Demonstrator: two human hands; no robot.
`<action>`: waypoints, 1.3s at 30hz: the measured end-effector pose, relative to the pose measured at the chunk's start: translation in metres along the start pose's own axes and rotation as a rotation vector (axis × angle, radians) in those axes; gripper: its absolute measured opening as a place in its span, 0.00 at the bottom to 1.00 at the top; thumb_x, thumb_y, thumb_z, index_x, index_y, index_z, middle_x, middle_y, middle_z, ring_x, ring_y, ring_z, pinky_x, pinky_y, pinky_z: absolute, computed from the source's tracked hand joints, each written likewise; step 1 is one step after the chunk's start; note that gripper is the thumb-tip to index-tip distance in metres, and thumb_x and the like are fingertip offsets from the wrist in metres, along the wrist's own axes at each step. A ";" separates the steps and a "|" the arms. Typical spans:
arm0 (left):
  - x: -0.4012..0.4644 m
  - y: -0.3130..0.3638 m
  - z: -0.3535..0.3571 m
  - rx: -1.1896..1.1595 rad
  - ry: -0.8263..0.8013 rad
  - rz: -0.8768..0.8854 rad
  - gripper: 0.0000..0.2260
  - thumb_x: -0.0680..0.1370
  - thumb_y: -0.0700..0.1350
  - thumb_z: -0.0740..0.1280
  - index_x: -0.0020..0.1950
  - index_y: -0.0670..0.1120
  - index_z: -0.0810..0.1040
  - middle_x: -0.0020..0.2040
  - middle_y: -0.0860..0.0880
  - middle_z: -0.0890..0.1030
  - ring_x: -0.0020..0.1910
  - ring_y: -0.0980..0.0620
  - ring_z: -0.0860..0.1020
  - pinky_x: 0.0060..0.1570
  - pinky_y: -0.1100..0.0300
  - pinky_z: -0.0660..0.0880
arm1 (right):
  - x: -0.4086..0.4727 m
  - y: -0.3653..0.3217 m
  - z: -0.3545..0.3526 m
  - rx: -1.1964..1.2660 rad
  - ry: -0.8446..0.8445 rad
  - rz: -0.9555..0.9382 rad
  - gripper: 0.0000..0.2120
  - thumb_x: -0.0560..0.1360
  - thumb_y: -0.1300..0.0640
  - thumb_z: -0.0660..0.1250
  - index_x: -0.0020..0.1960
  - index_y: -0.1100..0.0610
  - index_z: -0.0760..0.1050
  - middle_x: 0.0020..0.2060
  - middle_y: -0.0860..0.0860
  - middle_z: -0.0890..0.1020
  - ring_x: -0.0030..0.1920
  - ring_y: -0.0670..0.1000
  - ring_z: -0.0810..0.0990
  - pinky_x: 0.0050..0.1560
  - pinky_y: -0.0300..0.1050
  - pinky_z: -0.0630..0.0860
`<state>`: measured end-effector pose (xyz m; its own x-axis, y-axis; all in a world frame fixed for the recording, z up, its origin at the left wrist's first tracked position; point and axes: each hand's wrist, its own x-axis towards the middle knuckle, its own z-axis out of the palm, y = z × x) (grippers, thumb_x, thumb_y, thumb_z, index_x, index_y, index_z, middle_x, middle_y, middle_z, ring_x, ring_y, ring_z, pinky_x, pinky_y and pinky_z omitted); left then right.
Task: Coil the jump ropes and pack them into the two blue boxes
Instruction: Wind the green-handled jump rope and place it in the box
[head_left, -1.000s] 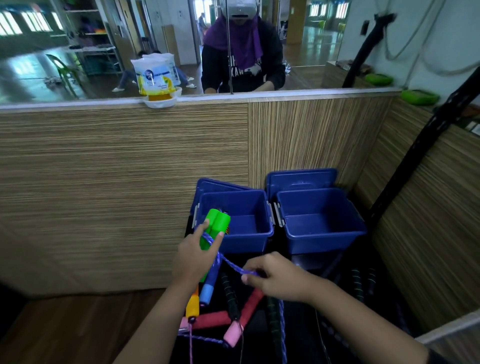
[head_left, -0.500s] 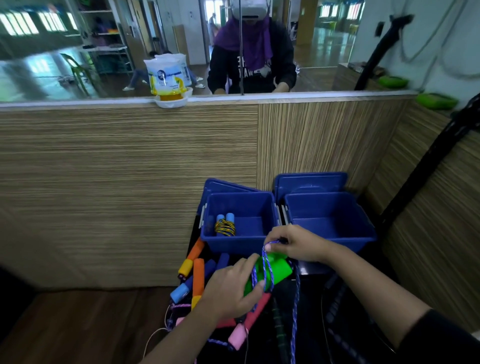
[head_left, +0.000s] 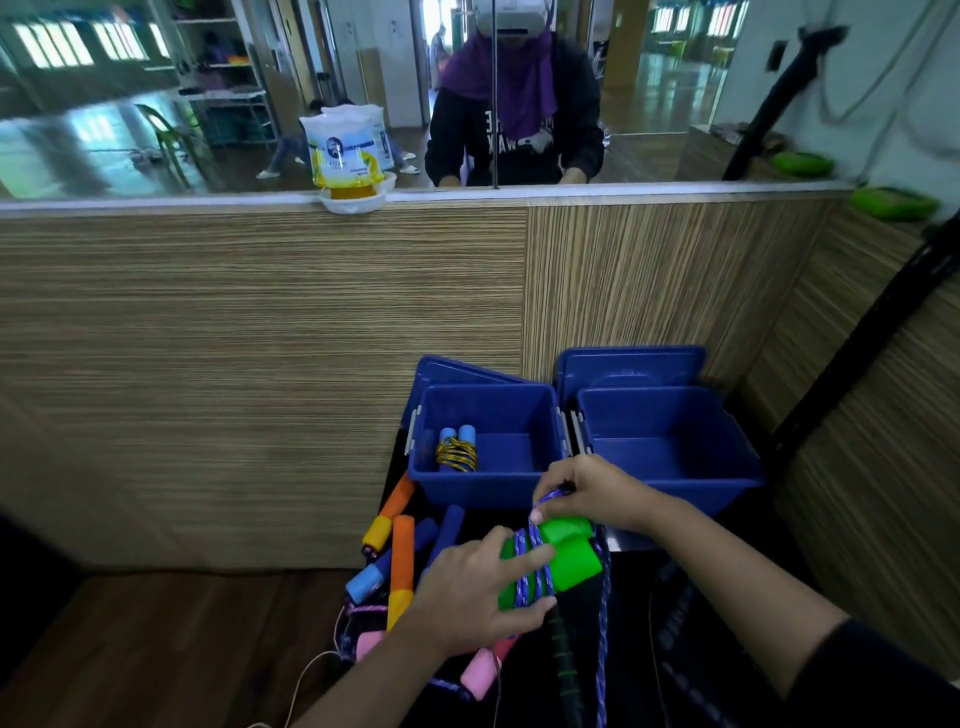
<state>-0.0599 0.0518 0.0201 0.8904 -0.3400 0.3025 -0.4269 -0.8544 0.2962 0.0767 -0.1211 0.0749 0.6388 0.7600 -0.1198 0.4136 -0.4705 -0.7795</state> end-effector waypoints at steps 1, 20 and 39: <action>0.000 -0.001 -0.001 -0.002 -0.014 0.035 0.20 0.77 0.67 0.57 0.64 0.59 0.70 0.50 0.51 0.76 0.37 0.54 0.77 0.29 0.64 0.69 | 0.000 0.001 -0.002 0.018 -0.025 0.018 0.06 0.67 0.52 0.76 0.41 0.53 0.84 0.43 0.50 0.83 0.44 0.44 0.80 0.46 0.40 0.75; 0.010 -0.042 -0.018 0.030 0.229 -0.537 0.31 0.74 0.73 0.41 0.64 0.55 0.66 0.50 0.54 0.78 0.47 0.50 0.79 0.37 0.55 0.74 | -0.033 -0.024 0.075 -0.237 -0.035 -0.020 0.10 0.78 0.50 0.60 0.43 0.56 0.73 0.35 0.54 0.78 0.37 0.53 0.76 0.40 0.44 0.69; -0.018 -0.009 -0.009 0.035 0.025 0.147 0.25 0.80 0.64 0.56 0.76 0.62 0.58 0.50 0.53 0.77 0.39 0.58 0.76 0.33 0.66 0.68 | -0.020 -0.009 0.004 0.215 -0.138 0.031 0.06 0.66 0.58 0.77 0.42 0.57 0.84 0.38 0.46 0.81 0.41 0.45 0.78 0.44 0.39 0.73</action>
<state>-0.0734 0.0691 0.0207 0.8142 -0.4532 0.3628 -0.5464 -0.8094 0.2151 0.0577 -0.1307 0.0823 0.5485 0.8074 -0.2171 0.2383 -0.3998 -0.8851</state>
